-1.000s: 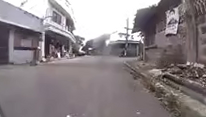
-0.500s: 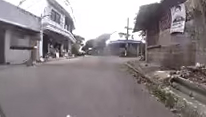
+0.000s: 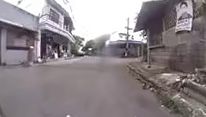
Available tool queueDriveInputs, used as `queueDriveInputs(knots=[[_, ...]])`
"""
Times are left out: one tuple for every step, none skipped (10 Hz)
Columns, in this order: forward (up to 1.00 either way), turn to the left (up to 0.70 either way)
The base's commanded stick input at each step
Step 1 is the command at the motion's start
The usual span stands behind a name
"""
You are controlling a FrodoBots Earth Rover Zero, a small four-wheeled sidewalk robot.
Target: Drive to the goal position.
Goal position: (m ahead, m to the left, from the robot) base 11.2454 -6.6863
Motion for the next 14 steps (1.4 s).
queueDriveInputs(knots=[[0.70,0.00],[0.70,0.00],[0.70,0.00],[0.70,0.00],[0.70,0.00],[0.70,0.00],[0.70,0.00],[0.70,0.00],[0.70,0.00],[0.70,0.00],[0.70,0.00],[0.70,0.00],[0.70,0.00],[0.70,0.00]])
